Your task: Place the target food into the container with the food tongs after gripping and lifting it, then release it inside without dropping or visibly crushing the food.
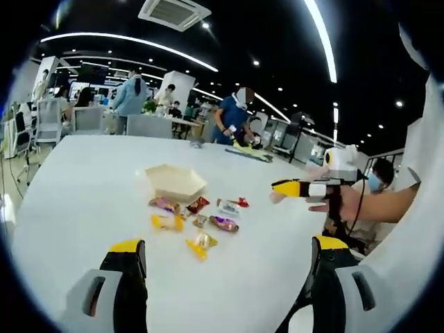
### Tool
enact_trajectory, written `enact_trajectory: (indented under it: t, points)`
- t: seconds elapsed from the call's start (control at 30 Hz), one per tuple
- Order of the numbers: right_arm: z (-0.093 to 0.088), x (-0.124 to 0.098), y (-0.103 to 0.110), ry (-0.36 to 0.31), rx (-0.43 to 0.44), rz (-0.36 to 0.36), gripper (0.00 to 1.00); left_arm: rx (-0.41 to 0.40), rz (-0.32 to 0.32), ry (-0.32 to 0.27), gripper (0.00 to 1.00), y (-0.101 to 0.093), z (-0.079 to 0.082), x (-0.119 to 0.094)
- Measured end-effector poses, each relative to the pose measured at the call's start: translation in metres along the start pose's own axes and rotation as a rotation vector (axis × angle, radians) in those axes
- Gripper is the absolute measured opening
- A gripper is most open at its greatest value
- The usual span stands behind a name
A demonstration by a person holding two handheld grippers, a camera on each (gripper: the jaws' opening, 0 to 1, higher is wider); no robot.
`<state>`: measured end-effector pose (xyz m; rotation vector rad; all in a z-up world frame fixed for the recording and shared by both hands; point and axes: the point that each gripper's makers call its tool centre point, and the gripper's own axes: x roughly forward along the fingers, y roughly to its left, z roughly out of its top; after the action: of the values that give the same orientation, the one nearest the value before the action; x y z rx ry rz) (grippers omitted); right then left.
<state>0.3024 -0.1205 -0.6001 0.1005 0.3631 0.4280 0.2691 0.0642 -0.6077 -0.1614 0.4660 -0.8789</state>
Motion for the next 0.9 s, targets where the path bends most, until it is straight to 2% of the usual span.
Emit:
enact_trajectory:
  t: [0.13,0.2,0.3,0.4,0.5,0.6,0.67,0.77,0.9]
  points:
    - [0.002,0.007,-0.008,0.007,-0.002,-0.003,0.27,-0.005,0.034,-0.024,0.99,0.005,0.012,0.010]
    - [0.001,0.011,-0.014,0.020,-0.044,0.007,0.27,-0.007,0.063,-0.018,0.99,0.009,0.016,0.017]
    - [-0.003,0.018,-0.021,0.020,-0.054,0.021,0.27,0.000,0.094,-0.022,0.99,0.011,0.021,0.024]
    - [-0.007,0.021,-0.026,0.019,-0.036,0.029,0.27,0.011,0.136,-0.004,0.99,0.014,0.018,0.029]
    - [-0.013,0.026,-0.030,0.028,-0.069,0.034,0.27,0.019,0.148,0.014,0.99,0.015,0.013,0.038]
    - [-0.020,0.030,-0.035,0.044,-0.066,0.038,0.27,0.008,0.172,0.037,0.99,0.015,0.008,0.043]
    - [-0.025,0.031,-0.039,0.066,-0.075,0.023,0.27,0.005,0.177,0.034,0.99,0.013,0.009,0.044]
    - [-0.029,0.031,-0.041,0.059,-0.069,0.020,0.27,0.003,0.180,0.027,0.99,0.011,0.012,0.044]
    - [-0.035,0.033,-0.036,0.069,-0.085,0.027,0.27,0.015,0.217,0.032,0.99,0.013,0.011,0.040]
